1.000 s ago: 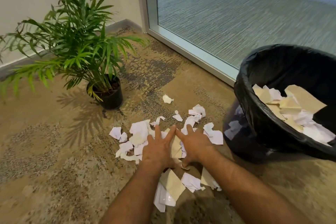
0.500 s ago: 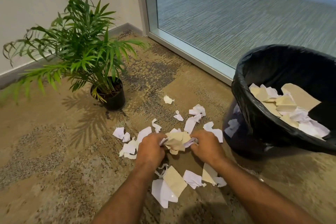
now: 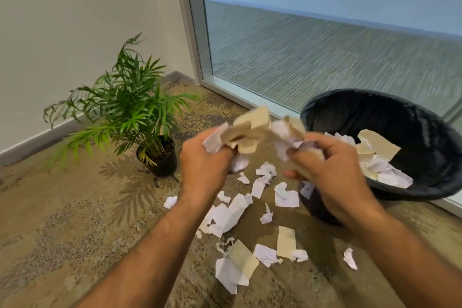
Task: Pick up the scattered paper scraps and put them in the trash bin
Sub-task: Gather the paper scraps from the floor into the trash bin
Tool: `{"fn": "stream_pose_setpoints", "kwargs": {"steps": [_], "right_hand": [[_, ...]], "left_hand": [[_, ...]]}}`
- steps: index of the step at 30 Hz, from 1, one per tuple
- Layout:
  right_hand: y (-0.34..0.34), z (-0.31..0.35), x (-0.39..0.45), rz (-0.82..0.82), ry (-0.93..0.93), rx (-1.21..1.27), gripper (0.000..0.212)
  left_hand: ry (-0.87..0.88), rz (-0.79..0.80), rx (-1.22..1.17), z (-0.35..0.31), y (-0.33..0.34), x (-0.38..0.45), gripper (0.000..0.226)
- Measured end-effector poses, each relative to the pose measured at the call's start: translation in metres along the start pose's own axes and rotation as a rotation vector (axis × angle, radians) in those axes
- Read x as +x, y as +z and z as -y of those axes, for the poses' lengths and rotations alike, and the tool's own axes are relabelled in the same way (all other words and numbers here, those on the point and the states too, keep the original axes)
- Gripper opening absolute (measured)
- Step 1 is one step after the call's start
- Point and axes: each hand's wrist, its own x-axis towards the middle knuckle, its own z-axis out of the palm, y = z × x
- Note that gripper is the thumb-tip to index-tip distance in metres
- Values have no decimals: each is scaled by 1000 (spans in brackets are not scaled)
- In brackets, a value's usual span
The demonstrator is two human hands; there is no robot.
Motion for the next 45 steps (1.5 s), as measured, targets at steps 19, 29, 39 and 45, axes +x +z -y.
{"fn": "stream_pose_setpoints", "kwargs": {"steps": [19, 29, 39, 45], "right_hand": [[-166, 39, 76, -253, 319, -919, 57], [-84, 7, -12, -158, -638, -922, 12], [-123, -248, -84, -58, 588, -1020, 97], [-74, -267, -93, 156, 361, -1160, 125]], "left_hand": [[-213, 729, -44, -59, 181, 23, 86], [137, 503, 349, 16, 66, 22, 27], [102, 1145, 1518, 208, -11, -64, 141], [57, 1092, 1514, 233, -9, -77, 131]]}}
